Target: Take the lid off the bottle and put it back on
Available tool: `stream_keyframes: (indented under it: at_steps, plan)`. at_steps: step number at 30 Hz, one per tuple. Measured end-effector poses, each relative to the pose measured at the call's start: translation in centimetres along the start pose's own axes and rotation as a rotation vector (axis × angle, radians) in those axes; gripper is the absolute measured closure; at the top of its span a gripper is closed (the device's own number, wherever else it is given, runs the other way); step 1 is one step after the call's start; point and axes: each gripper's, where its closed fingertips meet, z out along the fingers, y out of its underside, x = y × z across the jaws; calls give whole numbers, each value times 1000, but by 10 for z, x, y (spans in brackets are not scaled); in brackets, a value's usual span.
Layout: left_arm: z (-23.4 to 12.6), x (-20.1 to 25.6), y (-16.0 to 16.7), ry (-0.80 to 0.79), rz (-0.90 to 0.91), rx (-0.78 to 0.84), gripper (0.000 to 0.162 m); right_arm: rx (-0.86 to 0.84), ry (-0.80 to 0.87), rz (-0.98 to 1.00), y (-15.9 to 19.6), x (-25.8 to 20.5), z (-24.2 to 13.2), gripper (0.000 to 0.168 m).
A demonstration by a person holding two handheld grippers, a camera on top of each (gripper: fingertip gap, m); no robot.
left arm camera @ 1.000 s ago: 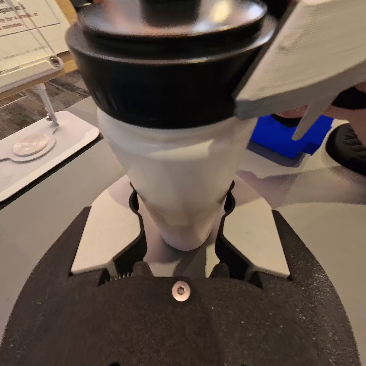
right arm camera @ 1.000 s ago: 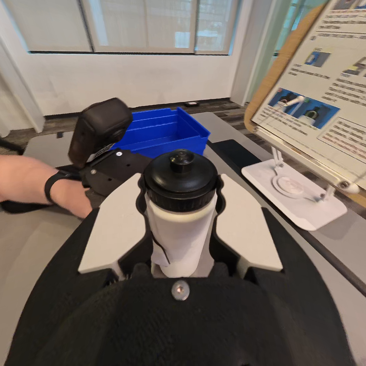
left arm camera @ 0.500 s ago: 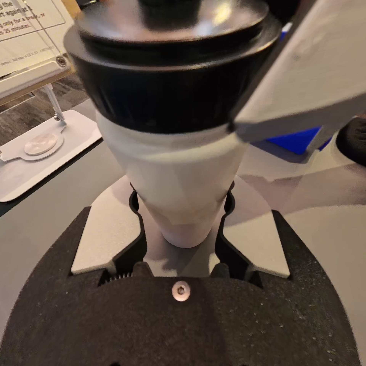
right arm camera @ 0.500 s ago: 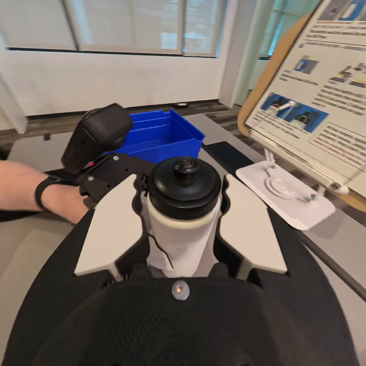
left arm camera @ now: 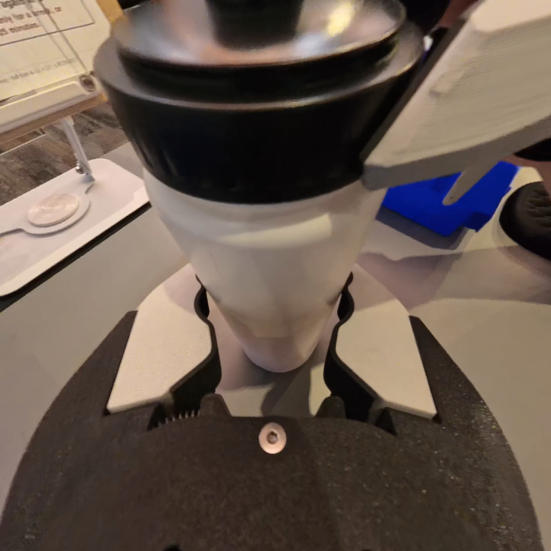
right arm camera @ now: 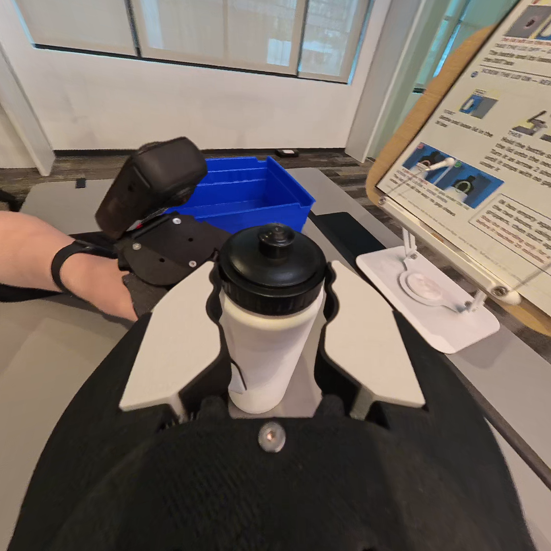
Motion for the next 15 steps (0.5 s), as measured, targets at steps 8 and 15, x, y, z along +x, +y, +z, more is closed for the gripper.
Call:
stream_keyframes:
  at_steps: [8, 15]
  plan:
    - [0, -10, 1, -89, -28, -15, 76, -6, 347, 48, -2, 4, 5, 99]
    - [-1, -4, 1, 6, 17, 2, 76, 7, 6, 19, -5, -6, 3, 87]
